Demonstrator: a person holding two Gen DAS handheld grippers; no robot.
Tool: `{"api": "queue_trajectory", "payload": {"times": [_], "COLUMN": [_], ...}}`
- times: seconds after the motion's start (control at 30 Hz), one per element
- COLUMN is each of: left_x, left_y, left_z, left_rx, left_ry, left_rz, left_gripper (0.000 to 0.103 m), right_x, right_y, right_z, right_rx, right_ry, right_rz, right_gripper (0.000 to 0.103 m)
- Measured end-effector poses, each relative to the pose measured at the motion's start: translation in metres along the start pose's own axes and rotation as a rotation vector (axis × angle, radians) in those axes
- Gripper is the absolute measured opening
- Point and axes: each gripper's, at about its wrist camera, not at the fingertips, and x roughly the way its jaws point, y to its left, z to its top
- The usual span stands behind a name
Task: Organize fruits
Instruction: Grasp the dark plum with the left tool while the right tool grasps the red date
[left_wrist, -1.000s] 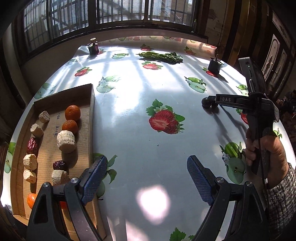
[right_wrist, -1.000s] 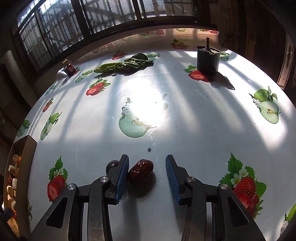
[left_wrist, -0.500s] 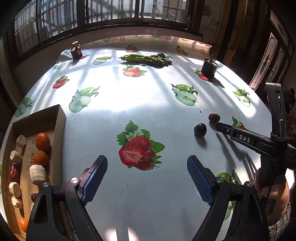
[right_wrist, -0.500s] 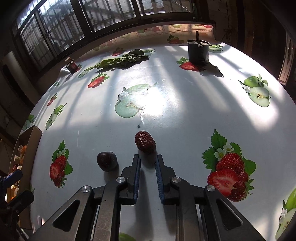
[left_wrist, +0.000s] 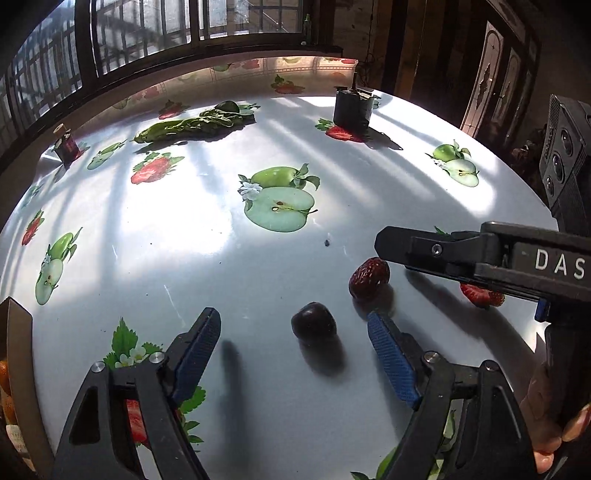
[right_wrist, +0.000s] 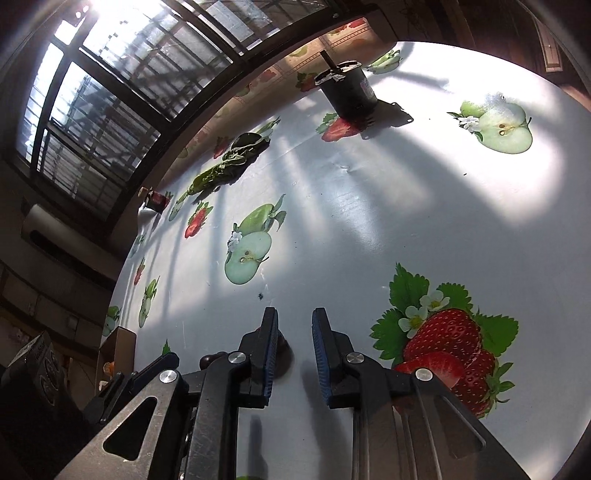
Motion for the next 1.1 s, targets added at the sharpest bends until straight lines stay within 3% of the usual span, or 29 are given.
{"api": "queue_trajectory", "payload": {"times": [0.03, 0.07, 0.13, 0.2, 0.5, 0.67, 0.93, 1.1], "left_x": [0.004, 0.003, 0.001, -0.003, -0.035, -0.032, -0.037, -0.063], "left_y": [0.000, 0.000, 0.004, 0.008, 0.004, 0.011, 0.006, 0.014], "left_z": [0.001, 0.001, 0.001, -0.001, -0.025, -0.028, -0.031, -0.038], "left_rx": [-0.004, -0.001, -0.014, -0.030, 0.017, -0.030, -0.014, -0.049], "left_ry": [0.014, 0.000, 0.001, 0.006, -0.011, -0.015, -0.037, -0.074], "left_rz": [-0.014, 0.000, -0.019, -0.050, 0.011, -0.038, -0.018, -0.027], "left_gripper": [0.051, 0.049, 0.033, 0.025, 0.022, 0.022, 0.019, 0.020], "right_x": [0.004, 0.007, 0.011, 0.012, 0.023, 0.035, 0.022, 0.015], "right_y": [0.002, 0.005, 0.011, 0.017, 0.043, 0.066, 0.060, 0.061], "right_z": [0.000, -0.001, -0.002, -0.004, -0.015, -0.029, -0.027, -0.028], "right_rx": [0.000, -0.005, -0.033, -0.061, -0.237, -0.414, -0.368, -0.355], "right_ry": [0.010, 0.013, 0.014, 0.011, -0.005, -0.025, -0.047, -0.056], "right_rz": [0.016, 0.014, -0.004, -0.018, -0.156, -0.327, -0.295, -0.259], "right_gripper": [0.044, 0.049, 0.051, 0.051, 0.050, 0.034, 0.033, 0.033]}}
